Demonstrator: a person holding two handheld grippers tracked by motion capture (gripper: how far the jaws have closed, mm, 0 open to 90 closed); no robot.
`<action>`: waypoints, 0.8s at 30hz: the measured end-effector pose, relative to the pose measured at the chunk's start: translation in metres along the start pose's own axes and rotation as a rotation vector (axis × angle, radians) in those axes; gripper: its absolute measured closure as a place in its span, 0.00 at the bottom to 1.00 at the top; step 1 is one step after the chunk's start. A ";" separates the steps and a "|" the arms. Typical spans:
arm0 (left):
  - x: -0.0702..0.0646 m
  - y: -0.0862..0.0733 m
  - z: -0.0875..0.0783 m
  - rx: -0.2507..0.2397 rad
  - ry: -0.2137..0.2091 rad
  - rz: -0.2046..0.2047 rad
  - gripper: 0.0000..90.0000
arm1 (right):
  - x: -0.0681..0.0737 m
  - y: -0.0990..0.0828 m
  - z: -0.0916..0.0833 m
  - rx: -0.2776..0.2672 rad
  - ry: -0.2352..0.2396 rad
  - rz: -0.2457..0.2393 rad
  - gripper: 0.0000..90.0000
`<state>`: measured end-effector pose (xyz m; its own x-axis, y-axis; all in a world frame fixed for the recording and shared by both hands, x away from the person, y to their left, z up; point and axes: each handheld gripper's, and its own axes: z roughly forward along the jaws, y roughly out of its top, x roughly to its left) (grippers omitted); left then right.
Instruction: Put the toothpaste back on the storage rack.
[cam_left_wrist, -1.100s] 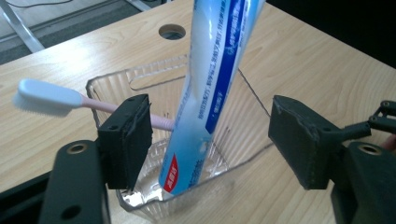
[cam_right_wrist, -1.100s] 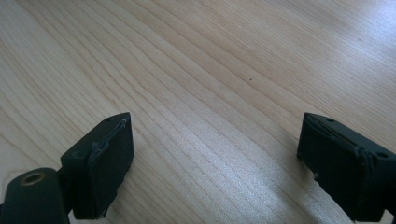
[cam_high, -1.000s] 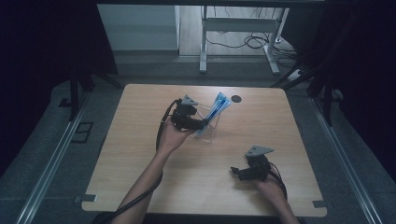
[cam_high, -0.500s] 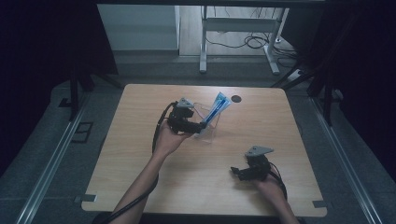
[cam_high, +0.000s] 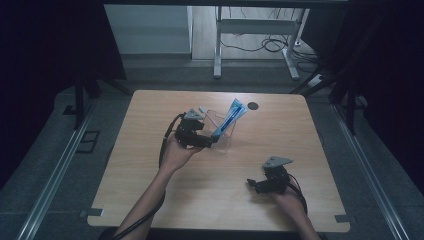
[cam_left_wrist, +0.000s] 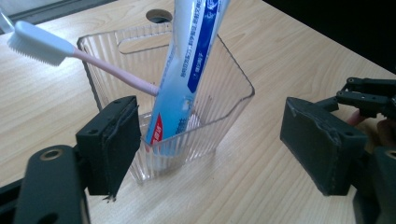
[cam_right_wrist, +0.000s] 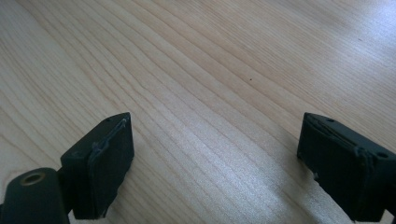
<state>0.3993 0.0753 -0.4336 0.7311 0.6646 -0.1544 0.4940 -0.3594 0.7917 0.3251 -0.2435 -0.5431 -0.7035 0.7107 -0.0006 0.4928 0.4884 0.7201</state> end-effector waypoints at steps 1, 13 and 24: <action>0.000 -0.001 -0.001 -0.001 -0.001 -0.003 0.22 | 0.000 0.000 0.000 0.000 0.000 0.001 0.12; 0.000 -0.013 -0.015 -0.020 -0.017 -0.034 0.17 | 0.000 0.000 0.000 0.000 0.001 0.001 0.12; -0.002 -0.024 -0.027 -0.026 -0.015 -0.034 0.16 | 0.000 0.000 0.000 0.001 0.001 0.001 0.12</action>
<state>0.3735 0.0998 -0.4363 0.7212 0.6661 -0.1901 0.5063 -0.3195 0.8010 0.3251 -0.2435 -0.5431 -0.7034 0.7108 0.0008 0.4939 0.4879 0.7197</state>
